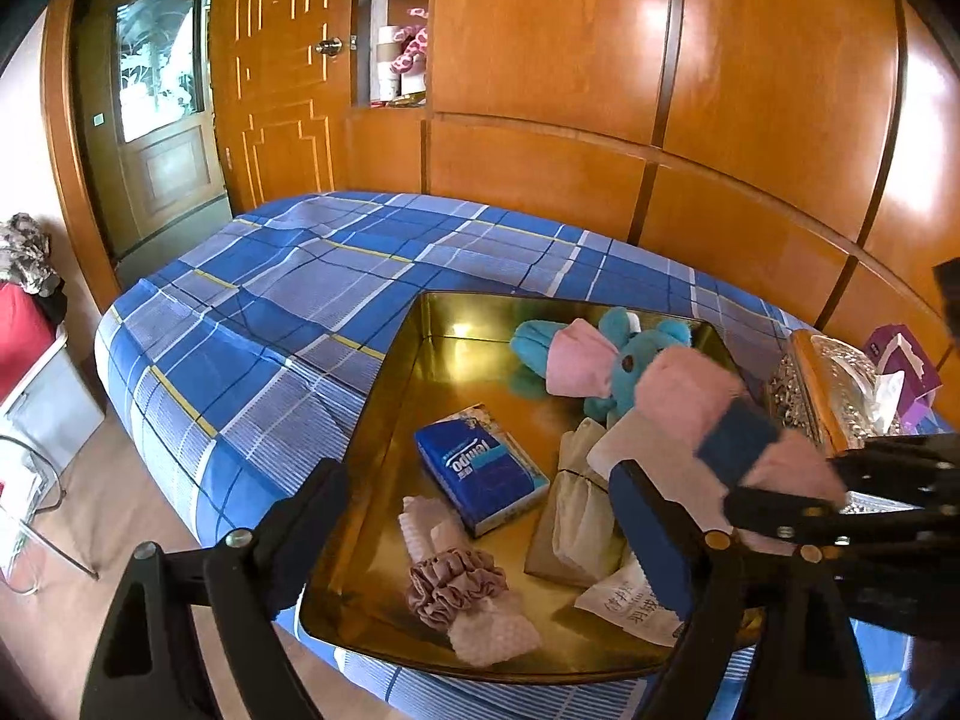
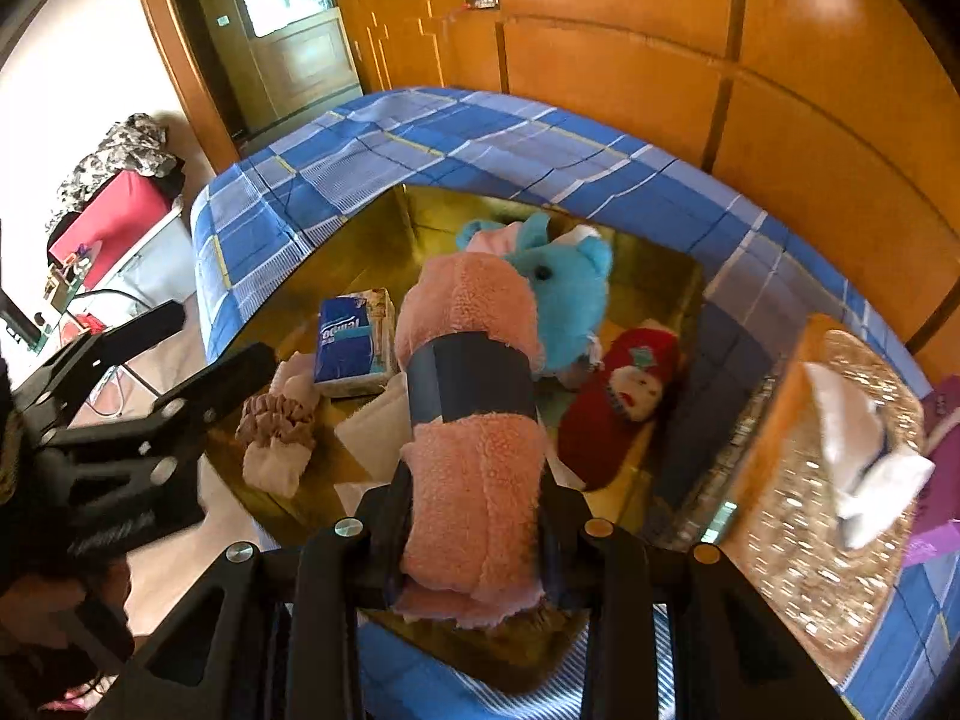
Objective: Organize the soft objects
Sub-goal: 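Carry the pink towel roll over the gold tray and release it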
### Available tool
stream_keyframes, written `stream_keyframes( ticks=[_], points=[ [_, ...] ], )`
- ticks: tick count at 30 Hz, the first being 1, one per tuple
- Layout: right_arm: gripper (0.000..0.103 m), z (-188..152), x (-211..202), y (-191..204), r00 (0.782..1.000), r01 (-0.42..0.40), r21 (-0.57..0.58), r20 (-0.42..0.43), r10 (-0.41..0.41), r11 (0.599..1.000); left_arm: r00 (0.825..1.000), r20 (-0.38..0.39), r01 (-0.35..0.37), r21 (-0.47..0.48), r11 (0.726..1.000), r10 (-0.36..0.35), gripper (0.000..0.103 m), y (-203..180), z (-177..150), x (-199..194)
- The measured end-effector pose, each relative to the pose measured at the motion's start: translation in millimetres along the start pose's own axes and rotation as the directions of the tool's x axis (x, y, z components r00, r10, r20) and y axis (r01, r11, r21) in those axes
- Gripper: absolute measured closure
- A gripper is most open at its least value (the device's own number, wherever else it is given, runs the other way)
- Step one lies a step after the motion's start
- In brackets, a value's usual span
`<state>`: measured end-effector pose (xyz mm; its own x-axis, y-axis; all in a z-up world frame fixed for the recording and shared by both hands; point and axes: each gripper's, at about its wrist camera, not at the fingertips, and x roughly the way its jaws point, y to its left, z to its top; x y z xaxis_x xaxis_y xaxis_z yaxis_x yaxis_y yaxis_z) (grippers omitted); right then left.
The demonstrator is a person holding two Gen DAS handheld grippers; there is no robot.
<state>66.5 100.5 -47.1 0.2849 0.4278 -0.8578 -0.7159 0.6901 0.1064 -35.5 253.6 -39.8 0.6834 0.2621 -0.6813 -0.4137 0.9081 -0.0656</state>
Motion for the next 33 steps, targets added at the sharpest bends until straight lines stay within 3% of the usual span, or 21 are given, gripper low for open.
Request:
stream_keyframes(
  ticks=[8,17,24,33],
  points=[
    [0.070,11,36,4,0.997,0.071,-0.014,-0.023,-0.072,0.997,1.000,-0.002,-0.003,-0.002,1.000,0.003,0.011,1,0,1],
    [0.071,23,49,4,0.993,0.119,-0.023,-0.003,-0.119,0.993,1.000,-0.005,-0.022,0.008,1.000,0.022,0.003,-6,-4,1],
    [0.070,18,50,3,0.994,0.104,-0.001,0.028,-0.103,0.995,0.999,0.004,-0.037,0.000,0.999,0.037,0.001,-5,-3,-3],
    [0.059,7,38,7,0.991,0.110,-0.006,0.080,-0.109,0.994,0.998,0.013,-0.060,-0.003,0.998,0.060,0.000,-5,-2,-6]
  ],
)
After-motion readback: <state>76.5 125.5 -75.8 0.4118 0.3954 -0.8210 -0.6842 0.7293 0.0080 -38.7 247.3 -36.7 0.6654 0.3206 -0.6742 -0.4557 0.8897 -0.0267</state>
